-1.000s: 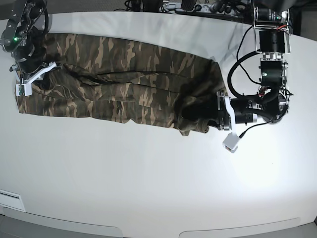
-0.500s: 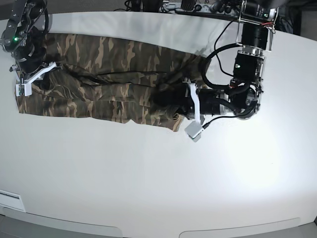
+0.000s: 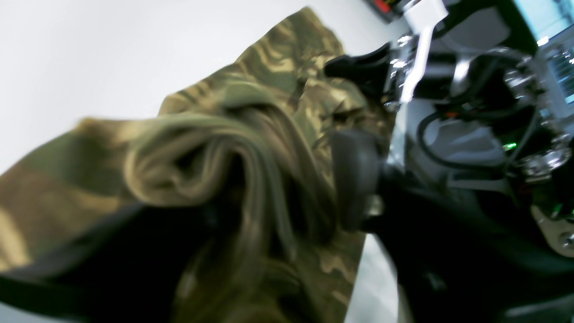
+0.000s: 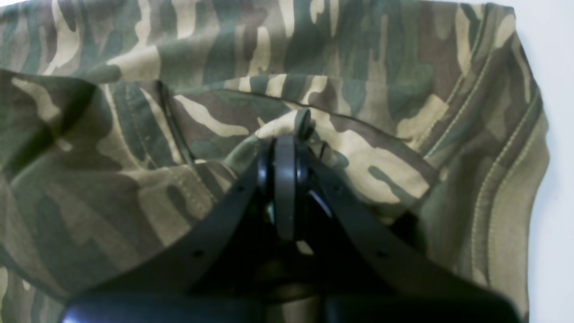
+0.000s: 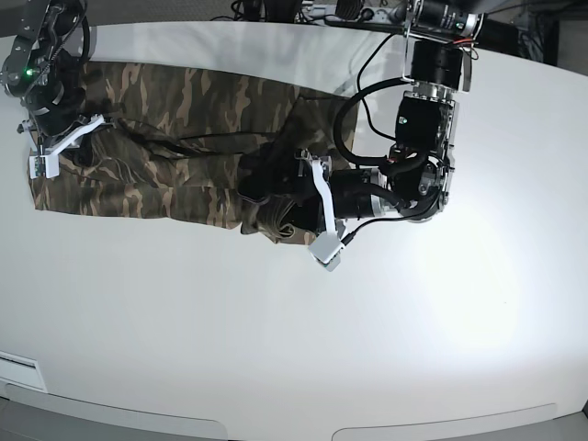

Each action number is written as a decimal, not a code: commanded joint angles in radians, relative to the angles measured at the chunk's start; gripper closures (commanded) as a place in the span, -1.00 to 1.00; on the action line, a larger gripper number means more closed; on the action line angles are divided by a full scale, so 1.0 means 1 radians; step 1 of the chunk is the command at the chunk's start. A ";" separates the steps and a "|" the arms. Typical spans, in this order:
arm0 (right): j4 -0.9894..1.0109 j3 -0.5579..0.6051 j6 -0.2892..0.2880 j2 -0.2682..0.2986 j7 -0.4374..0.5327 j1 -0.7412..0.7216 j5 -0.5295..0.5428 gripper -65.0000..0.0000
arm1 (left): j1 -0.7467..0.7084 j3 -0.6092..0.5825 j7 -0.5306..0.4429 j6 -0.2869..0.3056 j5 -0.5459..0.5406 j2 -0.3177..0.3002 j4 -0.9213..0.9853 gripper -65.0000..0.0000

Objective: Fold the T-shirt properly

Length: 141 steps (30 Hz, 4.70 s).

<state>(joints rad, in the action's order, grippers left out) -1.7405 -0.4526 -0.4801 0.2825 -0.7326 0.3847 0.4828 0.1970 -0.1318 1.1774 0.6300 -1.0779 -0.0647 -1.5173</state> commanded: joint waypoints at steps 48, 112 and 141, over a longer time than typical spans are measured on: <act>-0.003 -0.003 -0.010 0.011 -0.019 0.000 -0.008 1.00 | -0.002 -0.179 0.219 0.068 -0.406 -0.062 -0.016 1.00; 0.447 -0.306 -0.174 0.177 -0.386 -0.113 0.607 -0.21 | -0.055 -0.253 -0.079 -0.085 0.472 -0.218 0.020 1.00; 0.288 -0.306 -0.218 0.167 -0.468 -0.146 0.737 1.00 | 0.082 -0.211 0.030 -0.082 0.040 -0.218 0.018 0.37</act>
<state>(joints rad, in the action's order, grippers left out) -1.4376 -0.7498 -0.6960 0.4236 -1.2224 0.2462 1.1908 0.2485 -0.3534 1.2266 0.5491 -1.0203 -0.2756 -1.4860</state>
